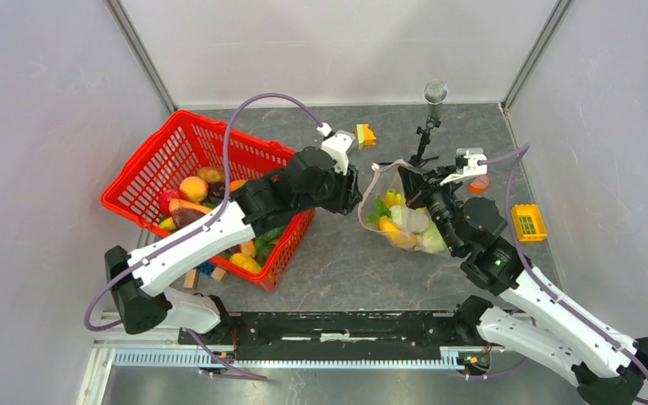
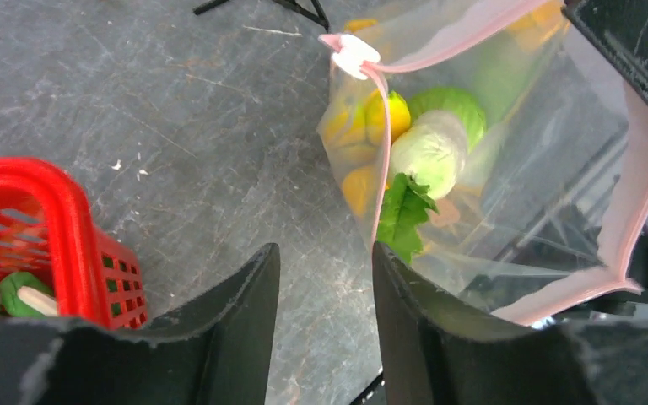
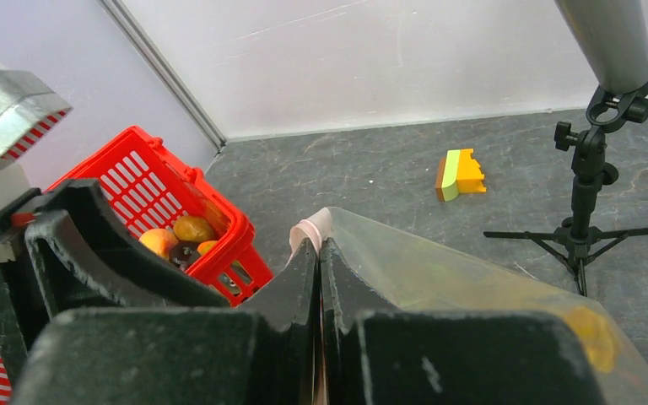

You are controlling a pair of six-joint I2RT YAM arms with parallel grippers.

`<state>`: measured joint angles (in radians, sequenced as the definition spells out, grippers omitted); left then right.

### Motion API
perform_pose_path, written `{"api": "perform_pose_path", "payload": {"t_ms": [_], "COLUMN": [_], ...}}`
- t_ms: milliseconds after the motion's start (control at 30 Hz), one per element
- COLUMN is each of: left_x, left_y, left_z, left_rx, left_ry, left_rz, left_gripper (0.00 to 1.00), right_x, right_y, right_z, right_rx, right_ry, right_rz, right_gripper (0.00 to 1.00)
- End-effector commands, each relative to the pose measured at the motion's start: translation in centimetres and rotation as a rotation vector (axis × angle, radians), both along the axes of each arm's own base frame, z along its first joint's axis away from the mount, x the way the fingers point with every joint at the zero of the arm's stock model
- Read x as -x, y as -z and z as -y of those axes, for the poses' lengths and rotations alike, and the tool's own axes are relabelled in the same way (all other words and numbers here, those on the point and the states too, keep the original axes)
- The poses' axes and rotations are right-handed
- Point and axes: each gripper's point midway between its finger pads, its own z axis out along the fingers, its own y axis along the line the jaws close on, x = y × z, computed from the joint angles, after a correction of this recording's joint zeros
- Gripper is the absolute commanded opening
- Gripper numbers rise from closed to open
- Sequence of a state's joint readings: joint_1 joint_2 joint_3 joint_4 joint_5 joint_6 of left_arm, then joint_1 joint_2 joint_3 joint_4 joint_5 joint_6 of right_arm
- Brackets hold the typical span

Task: Place the food in the zip-top bag and seal the zipper
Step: Adjust the zipper food storage bag at the center of the board.

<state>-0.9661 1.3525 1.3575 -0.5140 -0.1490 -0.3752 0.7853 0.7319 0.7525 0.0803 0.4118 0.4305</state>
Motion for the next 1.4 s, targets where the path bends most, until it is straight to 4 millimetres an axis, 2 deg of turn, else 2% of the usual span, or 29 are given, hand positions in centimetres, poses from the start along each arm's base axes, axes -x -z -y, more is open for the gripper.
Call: {"api": "perform_pose_path", "payload": {"t_ms": [0, 33, 67, 167, 200, 233, 300, 367, 467, 500, 567, 633, 733, 833, 933, 1000, 1067, 1133, 1200, 1267, 1333, 1367], "left_x": [0.8, 0.8, 0.9, 1.1, 1.1, 1.1, 1.2, 0.9, 1.2, 1.5, 1.7, 1.3, 0.1, -1.1, -2.1, -2.5, -3.6, -4.0, -4.0, -4.2, -4.8, -4.8], "left_y": [-0.5, -0.6, -0.4, -0.3, 0.1, 0.4, 1.2, 1.7, 2.1, 2.1, 2.0, 0.8, -3.1, -7.3, -10.1, -10.1, -9.4, -8.1, -6.7, -4.9, -2.6, -2.1], "left_z": [1.4, 1.4, 1.4, 1.6, 1.7, 1.8, 1.7, 0.9, 0.3, 0.4, 0.6, 0.9, 1.0, 0.4, 0.8, 1.6, 1.8, 2.0, 2.4, 2.8, 2.9, 2.9], "left_rx": [0.010, 0.020, 0.027, 0.054, 0.052, 0.047, 0.022, -0.017, -0.076, -0.081, -0.075, -0.049, -0.049, -0.062, -0.033, -0.044, -0.077, -0.114, -0.137, -0.168, -0.223, -0.236], "left_ry": [0.085, 0.080, 0.073, 0.072, 0.066, 0.064, 0.060, 0.032, 0.055, 0.069, 0.093, 0.094, 0.096, 0.087, 0.123, 0.159, 0.128, 0.124, 0.141, 0.155, 0.145, 0.137], "left_rz": [-0.023, -0.028, -0.035, -0.053, -0.067, -0.078, -0.097, -0.092, -0.100, -0.107, -0.108, -0.068, 0.028, 0.124, 0.146, 0.123, 0.120, 0.099, 0.072, 0.053, 0.021, -0.001], "left_gripper": [0.67, 0.77, 0.82, 0.82, 0.79, 0.73, 0.55, 0.40, 0.31, 0.25, 0.03, 0.02, 0.02, 0.02, 0.02, 0.02, 0.02, 0.02, 0.02, 0.02, 0.02, 0.02], "right_x": [0.2, 0.1, 0.1, -0.1, -0.1, -0.2, -0.2, -0.2, -0.2, -0.2, 0.0, 0.9, 3.5, 6.7, 9.4, 9.1, 6.7, 5.6, 5.8, 6.2, 5.4, 4.6], "right_y": [-2.1, -2.0, -1.8, -1.5, -1.5, -1.4, -1.2, -1.1, -1.1, -1.1, -1.3, -2.2, -4.2, -6.0, -6.6, -5.9, -5.0, -4.4, -3.2, -1.3, 0.8, 1.3], "right_z": [0.6, 0.7, 0.7, 0.7, 0.6, 0.5, 0.4, 0.4, 0.5, 0.6, 0.4, -0.7, -2.6, -2.6, -2.5, -2.4, -0.6, 0.5, -0.3, -2.5, -3.8, -3.8], "right_rx": [-0.060, -0.059, -0.054, -0.045, -0.044, -0.043, -0.040, -0.037, -0.037, -0.039, -0.036, -0.006, 0.056, 0.084, 0.144, 0.201, 0.225, 0.202, 0.226, 0.302, 0.393, 0.409], "right_ry": [0.020, 0.027, 0.029, 0.035, 0.034, 0.029, 0.027, 0.028, 0.031, 0.033, 0.015, -0.069, -0.249, -0.357, -0.453, -0.449, -0.304, -0.220, -0.262, -0.381, -0.433, -0.411], "right_rz": [0.051, 0.048, 0.046, 0.040, 0.040, 0.037, 0.034, 0.032, 0.033, 0.033, 0.047, 0.114, 0.258, 0.413, 0.521, 0.485, 0.352, 0.305, 0.311, 0.290, 0.193, 0.147], "right_gripper": [0.07, 0.07, 0.07, 0.07, 0.07, 0.07, 0.07, 0.07, 0.07, 0.07, 0.07, 0.06, 0.06, 0.06, 0.07, 0.07, 0.05, 0.04, 0.06, 0.07, 0.07, 0.05]}}
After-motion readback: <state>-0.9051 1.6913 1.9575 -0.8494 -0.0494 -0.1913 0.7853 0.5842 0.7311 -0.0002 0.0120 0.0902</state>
